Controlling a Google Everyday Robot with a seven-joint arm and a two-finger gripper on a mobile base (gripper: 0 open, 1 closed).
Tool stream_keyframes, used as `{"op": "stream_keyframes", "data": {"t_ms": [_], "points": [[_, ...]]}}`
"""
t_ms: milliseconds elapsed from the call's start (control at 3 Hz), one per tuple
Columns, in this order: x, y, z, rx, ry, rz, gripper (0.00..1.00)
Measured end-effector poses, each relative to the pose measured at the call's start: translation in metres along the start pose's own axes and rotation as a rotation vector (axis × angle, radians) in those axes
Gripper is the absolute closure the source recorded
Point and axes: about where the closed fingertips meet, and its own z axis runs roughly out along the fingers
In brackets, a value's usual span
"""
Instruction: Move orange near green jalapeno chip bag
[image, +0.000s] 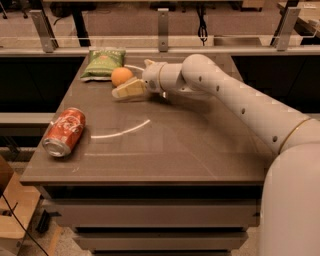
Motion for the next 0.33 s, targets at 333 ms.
{"op": "stream_keyframes", "data": {"t_ms": [333], "points": [[0.0000, 0.0001, 0.0001, 0.000, 0.000, 0.000, 0.00]]}}
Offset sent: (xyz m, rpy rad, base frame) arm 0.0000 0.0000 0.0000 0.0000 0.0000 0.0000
